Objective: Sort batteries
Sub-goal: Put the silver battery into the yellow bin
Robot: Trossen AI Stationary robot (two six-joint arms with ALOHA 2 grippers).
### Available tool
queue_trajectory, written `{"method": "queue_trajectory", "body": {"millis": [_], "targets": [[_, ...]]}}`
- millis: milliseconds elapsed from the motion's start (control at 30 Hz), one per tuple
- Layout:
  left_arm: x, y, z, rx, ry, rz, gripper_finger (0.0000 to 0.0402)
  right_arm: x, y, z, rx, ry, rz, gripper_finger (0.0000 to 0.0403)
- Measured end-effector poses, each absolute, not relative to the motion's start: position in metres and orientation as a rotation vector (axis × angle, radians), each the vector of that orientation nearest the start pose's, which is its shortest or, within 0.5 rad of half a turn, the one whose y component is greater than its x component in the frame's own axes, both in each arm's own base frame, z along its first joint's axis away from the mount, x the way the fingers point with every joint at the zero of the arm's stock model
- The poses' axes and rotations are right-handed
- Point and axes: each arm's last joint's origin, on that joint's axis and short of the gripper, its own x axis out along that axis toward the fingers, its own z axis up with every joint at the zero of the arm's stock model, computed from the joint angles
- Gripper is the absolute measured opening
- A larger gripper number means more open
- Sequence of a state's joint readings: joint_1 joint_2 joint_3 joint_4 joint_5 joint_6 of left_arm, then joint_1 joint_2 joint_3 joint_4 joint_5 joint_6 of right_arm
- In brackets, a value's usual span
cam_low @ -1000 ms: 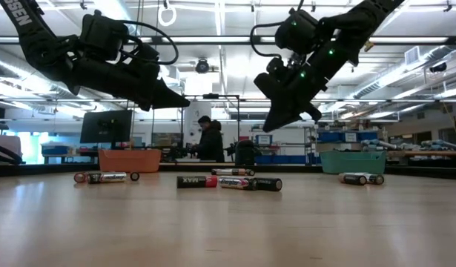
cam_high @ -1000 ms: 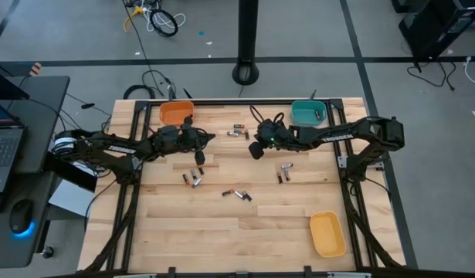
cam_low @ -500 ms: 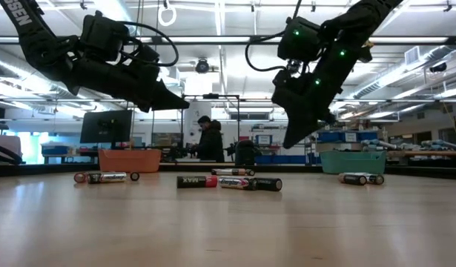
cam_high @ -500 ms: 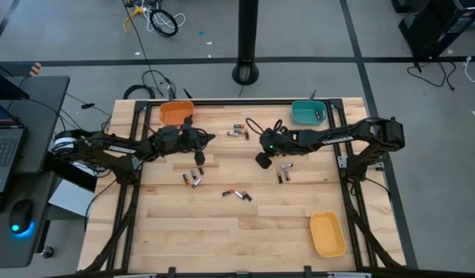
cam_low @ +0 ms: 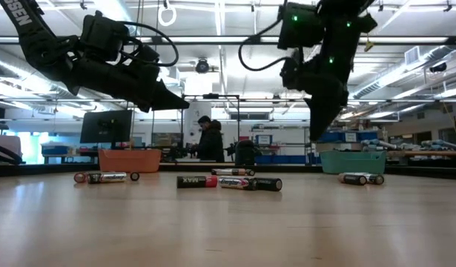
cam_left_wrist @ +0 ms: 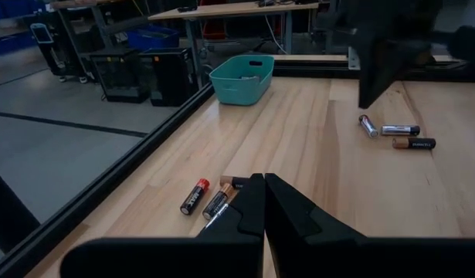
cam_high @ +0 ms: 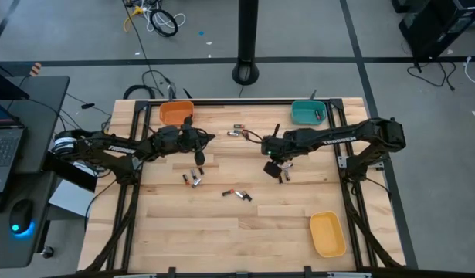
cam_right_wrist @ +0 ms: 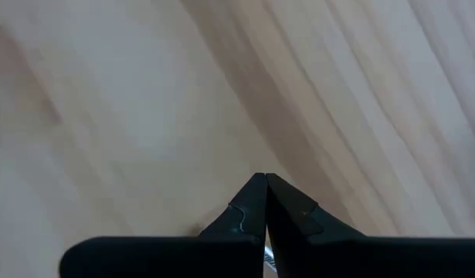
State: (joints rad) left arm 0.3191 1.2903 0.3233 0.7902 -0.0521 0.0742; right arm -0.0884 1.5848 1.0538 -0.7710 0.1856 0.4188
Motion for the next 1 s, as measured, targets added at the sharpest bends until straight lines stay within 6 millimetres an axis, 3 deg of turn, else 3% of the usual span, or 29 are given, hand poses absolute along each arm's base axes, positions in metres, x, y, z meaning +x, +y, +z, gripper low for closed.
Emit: {"method": "queue_trajectory", "body": {"millis": [133,300,433,567,733,1000], "targets": [[0.218,0.074,0.173,0.049,0.19,0.363,0.0012,0.297,-0.023,0.205,0.297,1.183,-0.379,0.0016],[0.218,0.074,0.172,0.049,0.192,0.363,0.0012,0.315,-0.015,0.203,0.352,0.977,-0.178,0.001],[0.218,0.074,0.172,0.049,0.195,0.362,0.0012,0.317,-0.014,0.199,0.366,0.922,-0.144,0.0019],[0.218,0.073,0.171,0.046,0.2,0.343,0.0012,0.302,-0.011,0.19,0.357,1.092,-0.185,0.0021],[0.218,0.073,0.171,0.046,0.2,0.342,0.0012,0.276,-0.003,0.185,0.217,1.338,-0.228,0.0023],[0.219,0.073,0.171,0.046,0.2,0.341,0.0012,0.253,-0.011,0.184,-0.002,1.576,-0.26,0.0066]]}}
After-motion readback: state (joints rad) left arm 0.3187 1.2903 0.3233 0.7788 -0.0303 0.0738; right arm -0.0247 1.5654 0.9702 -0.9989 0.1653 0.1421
